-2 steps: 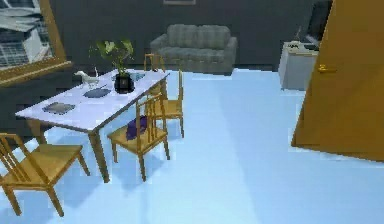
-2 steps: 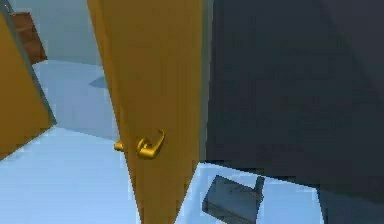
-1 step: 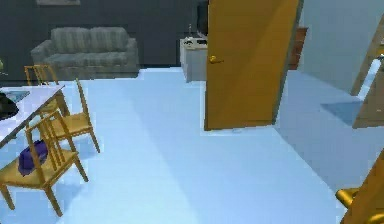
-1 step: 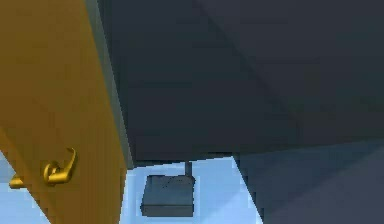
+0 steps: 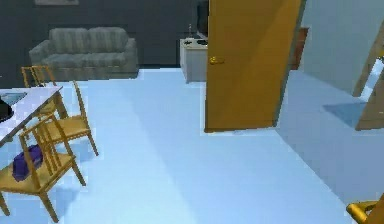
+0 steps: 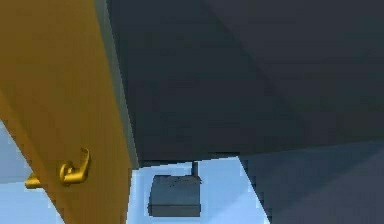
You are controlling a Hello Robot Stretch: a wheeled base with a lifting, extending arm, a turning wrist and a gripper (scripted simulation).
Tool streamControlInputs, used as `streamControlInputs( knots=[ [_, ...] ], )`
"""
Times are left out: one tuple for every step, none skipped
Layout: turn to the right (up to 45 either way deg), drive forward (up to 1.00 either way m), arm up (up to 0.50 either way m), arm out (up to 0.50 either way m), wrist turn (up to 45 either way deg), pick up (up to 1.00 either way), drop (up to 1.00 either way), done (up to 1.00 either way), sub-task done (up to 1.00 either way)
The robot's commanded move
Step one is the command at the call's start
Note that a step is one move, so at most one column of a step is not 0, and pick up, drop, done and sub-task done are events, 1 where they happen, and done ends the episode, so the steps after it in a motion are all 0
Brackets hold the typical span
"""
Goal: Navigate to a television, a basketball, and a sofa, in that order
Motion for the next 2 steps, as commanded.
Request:
streamControlInputs(
  knots=[
    [-9.0, 0.0, 0.0, 0.0, 0.0, 0.0, 0.0, 0.0, 0.0],
    [0.0, 1.0, 0.0, 0.0, 0.0, 0.0, 0.0, 0.0, 0.0]
  ],
)
